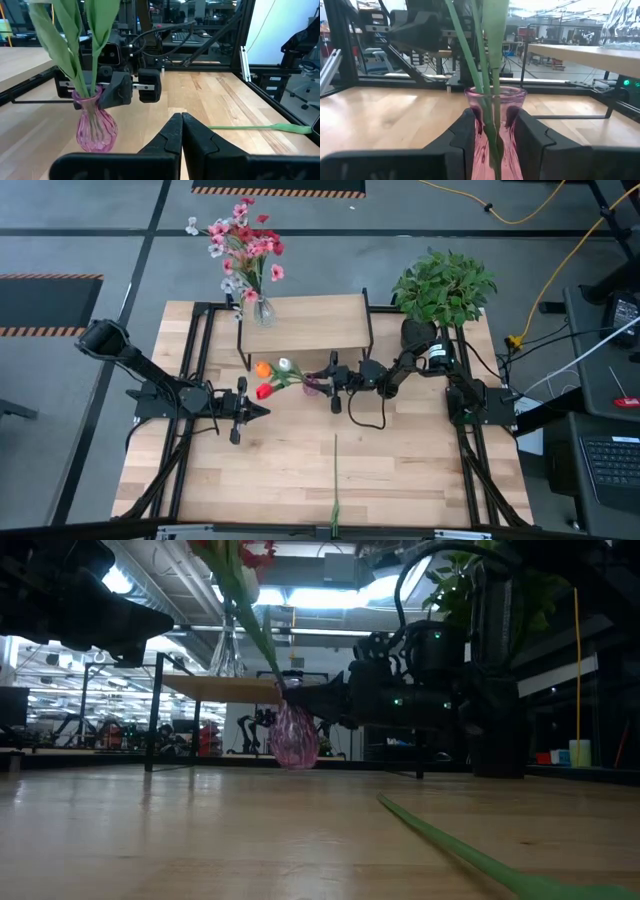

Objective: Pick and place flowers into a vace then onto a shelf
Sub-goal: Move the pink vase to the middle of the table

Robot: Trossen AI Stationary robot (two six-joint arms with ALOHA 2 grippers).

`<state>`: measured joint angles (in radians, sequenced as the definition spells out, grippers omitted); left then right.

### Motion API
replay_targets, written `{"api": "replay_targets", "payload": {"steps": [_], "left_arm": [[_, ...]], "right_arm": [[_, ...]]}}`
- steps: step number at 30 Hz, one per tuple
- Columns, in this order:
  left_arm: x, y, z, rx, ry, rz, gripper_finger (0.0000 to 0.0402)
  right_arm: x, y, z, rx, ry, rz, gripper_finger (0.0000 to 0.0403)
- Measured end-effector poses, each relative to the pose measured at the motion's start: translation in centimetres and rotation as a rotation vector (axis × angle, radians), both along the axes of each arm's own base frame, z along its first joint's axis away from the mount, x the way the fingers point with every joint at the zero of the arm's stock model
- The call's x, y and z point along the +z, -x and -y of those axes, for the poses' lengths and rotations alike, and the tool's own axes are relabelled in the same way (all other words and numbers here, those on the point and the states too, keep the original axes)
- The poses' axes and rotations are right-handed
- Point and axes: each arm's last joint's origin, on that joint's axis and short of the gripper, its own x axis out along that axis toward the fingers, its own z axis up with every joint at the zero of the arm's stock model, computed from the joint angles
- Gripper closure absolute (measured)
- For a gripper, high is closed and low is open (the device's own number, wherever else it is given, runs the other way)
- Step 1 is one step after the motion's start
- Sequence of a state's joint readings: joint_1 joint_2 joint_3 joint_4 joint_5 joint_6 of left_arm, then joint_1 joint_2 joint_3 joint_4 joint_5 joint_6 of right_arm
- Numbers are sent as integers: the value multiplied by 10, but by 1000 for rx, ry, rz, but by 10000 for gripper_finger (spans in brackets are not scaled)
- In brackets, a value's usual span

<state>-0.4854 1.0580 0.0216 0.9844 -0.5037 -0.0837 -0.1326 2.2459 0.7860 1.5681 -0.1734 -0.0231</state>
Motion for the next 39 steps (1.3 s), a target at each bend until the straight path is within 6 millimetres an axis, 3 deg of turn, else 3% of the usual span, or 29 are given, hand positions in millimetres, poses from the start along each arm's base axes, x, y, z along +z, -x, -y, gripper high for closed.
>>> {"api": "replay_targets", "payload": {"steps": [21, 39], "left_arm": [[0, 0, 0, 0, 0, 0, 400], [0, 0, 0, -4, 0, -1, 399]], "right_arm": [[-17, -3, -3, -21, -24, -29, 303], [-19, -4, -7, -11, -45, -40, 299]]}}
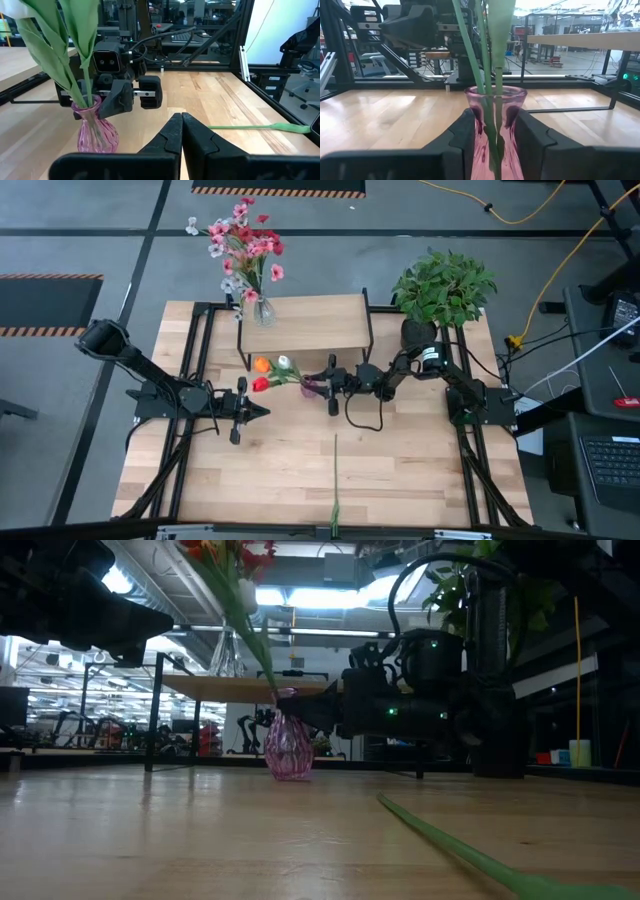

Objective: Pick and place flowers into a vace then onto a shelf
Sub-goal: Move the pink vase to the middle of the table

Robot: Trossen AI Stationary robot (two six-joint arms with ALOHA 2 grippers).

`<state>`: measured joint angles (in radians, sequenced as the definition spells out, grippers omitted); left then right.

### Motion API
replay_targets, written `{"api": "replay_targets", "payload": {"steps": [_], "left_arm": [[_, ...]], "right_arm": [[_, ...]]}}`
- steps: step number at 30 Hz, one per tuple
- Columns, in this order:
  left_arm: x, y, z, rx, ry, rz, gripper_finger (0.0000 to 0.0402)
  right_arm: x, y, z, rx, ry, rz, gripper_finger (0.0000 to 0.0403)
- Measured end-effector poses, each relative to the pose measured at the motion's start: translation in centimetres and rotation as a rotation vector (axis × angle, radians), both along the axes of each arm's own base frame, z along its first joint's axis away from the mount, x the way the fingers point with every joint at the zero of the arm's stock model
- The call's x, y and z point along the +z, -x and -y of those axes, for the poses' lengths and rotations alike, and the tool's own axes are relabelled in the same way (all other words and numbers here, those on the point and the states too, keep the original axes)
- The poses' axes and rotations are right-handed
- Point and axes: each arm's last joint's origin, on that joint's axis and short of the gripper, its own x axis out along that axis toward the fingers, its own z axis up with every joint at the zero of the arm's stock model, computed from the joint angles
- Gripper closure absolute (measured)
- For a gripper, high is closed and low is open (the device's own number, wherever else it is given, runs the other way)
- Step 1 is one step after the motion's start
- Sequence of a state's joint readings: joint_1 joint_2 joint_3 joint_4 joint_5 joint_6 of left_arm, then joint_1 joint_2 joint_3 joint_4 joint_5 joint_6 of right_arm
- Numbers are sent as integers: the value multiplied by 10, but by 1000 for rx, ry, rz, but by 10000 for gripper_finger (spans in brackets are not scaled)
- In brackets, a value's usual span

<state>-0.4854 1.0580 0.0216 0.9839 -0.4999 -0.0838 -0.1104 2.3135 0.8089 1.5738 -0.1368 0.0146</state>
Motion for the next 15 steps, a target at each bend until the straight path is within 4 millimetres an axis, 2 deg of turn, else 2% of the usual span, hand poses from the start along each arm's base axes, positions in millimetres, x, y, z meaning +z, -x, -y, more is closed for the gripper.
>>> {"api": "replay_targets", "payload": {"steps": [15], "left_arm": [[0, 0, 0, 0, 0, 0, 399]], "right_arm": [[-6, 9, -1, 4, -12, -38, 285]]}}
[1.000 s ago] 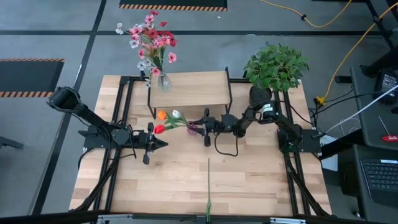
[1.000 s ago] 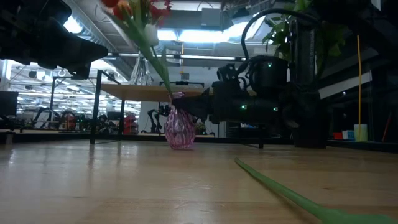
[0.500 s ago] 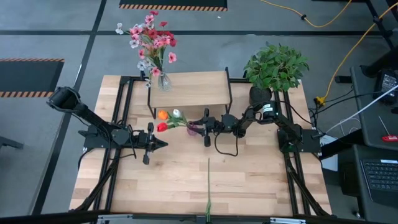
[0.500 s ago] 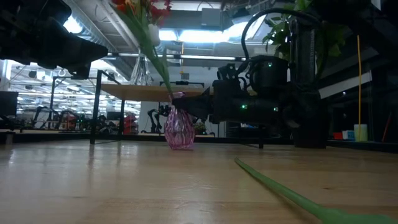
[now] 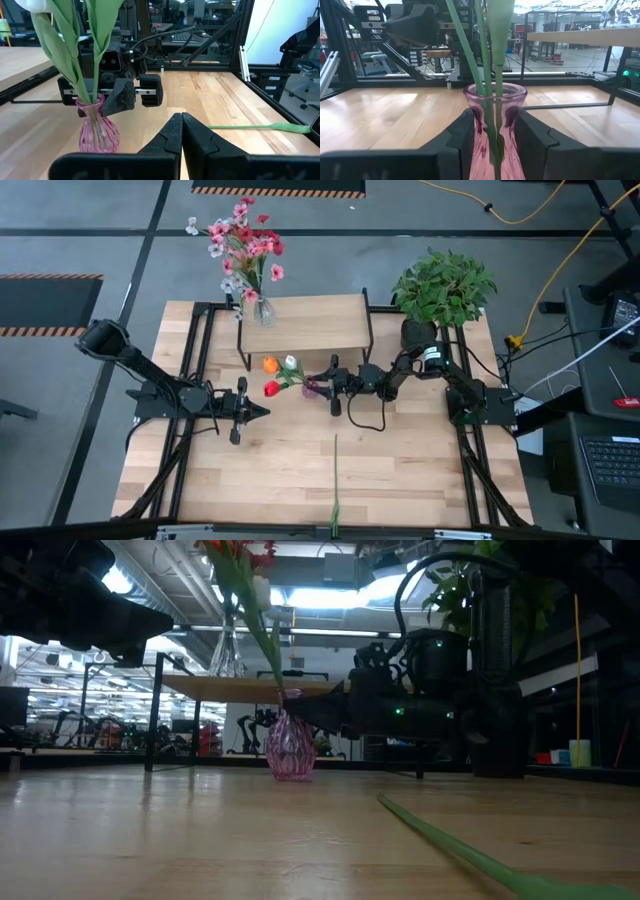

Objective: Pick and place flowers into a vace then onto a shelf
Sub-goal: Move the pink vase to the middle of the table

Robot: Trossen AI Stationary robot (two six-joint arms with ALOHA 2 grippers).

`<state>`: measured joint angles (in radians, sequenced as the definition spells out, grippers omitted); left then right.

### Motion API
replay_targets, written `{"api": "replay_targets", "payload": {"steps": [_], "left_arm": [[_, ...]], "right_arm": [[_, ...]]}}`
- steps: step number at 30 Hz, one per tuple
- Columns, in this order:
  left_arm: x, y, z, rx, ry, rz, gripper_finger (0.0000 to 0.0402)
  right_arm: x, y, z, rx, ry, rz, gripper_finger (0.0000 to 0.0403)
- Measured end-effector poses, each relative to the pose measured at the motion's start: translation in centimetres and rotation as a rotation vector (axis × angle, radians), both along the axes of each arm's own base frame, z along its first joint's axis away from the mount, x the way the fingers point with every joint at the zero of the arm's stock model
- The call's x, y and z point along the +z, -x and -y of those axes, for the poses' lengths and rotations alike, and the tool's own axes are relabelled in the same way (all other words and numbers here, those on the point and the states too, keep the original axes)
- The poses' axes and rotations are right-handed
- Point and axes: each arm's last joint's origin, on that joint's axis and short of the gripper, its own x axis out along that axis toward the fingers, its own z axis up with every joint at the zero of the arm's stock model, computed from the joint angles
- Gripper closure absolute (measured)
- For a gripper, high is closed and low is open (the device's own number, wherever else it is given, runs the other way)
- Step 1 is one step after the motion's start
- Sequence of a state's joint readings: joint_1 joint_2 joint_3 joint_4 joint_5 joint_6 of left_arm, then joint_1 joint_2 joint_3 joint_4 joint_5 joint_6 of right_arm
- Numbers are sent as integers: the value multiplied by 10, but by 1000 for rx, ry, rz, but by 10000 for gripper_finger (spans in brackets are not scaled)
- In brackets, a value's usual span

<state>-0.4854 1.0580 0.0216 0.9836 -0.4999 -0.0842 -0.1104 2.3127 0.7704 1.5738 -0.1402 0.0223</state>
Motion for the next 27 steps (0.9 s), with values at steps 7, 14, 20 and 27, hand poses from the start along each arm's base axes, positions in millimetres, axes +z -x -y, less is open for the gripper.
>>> {"api": "replay_targets", "payload": {"steps": [7, 14, 20, 27], "left_arm": [[0, 0, 0, 0, 8, 0, 399], [0, 0, 0, 0, 8, -1, 399], [0, 0, 0, 0, 7, -1, 400], [0, 0, 0, 0, 7, -1, 400]], "right_arm": [[-1, 0, 0, 14, 2, -2, 282], [-1, 1, -1, 21, 1, -4, 281], [-3, 7, -1, 20, -2, -24, 280], [2, 15, -2, 33, -1, -31, 280]]}}
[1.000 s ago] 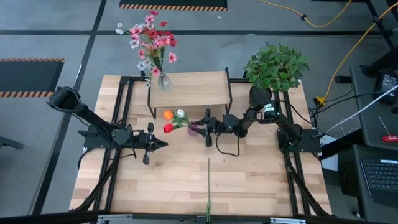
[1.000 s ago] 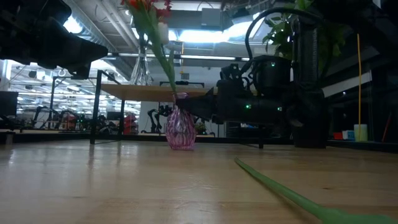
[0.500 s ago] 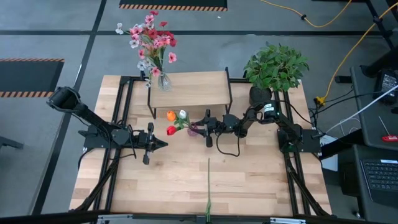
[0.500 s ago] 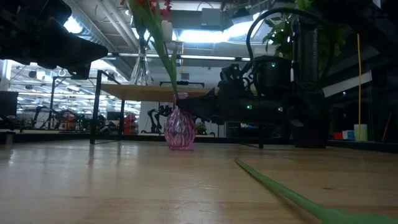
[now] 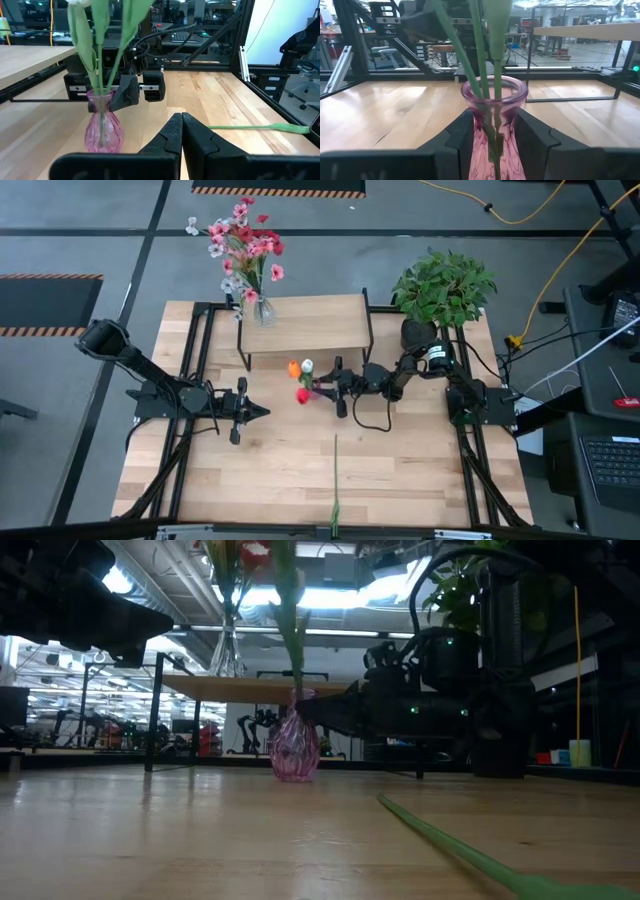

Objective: Pick and place flowers into a vace then onto a shelf
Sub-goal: Move the pink vase to the middle of the table

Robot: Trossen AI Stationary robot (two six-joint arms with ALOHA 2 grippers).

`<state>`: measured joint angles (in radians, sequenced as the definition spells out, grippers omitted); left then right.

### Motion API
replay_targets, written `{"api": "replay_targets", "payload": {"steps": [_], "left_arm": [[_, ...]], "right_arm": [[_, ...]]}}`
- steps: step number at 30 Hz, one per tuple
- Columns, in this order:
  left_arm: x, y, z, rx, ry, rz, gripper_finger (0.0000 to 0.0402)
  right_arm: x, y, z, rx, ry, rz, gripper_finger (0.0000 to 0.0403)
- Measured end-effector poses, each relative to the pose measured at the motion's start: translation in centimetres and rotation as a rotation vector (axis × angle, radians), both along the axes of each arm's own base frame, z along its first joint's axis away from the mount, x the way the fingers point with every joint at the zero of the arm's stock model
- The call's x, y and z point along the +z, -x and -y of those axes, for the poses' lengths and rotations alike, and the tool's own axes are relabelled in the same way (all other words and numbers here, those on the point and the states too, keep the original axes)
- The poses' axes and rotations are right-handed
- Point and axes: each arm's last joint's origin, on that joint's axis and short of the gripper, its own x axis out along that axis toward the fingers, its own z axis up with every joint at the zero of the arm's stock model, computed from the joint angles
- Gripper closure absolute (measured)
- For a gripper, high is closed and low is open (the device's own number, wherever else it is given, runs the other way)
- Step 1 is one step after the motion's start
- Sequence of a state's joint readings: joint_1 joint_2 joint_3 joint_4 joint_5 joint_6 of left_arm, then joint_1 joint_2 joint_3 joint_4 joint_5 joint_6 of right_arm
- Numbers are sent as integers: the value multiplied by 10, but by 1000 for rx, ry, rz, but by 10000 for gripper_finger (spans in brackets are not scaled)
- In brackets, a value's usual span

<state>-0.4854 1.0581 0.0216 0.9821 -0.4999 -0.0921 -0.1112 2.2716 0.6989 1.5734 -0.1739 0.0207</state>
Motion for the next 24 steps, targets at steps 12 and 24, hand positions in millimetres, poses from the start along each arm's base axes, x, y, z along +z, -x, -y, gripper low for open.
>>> {"api": "replay_targets", "payload": {"steps": [12, 24], "left_arm": [[-1, 0, 0, 4, 2, -12, 399], [-1, 0, 0, 4, 4, -12, 399]], "right_arm": [[0, -1, 0, 12, 2, 2, 277], [-5, 0, -1, 18, -6, -37, 152]]}}
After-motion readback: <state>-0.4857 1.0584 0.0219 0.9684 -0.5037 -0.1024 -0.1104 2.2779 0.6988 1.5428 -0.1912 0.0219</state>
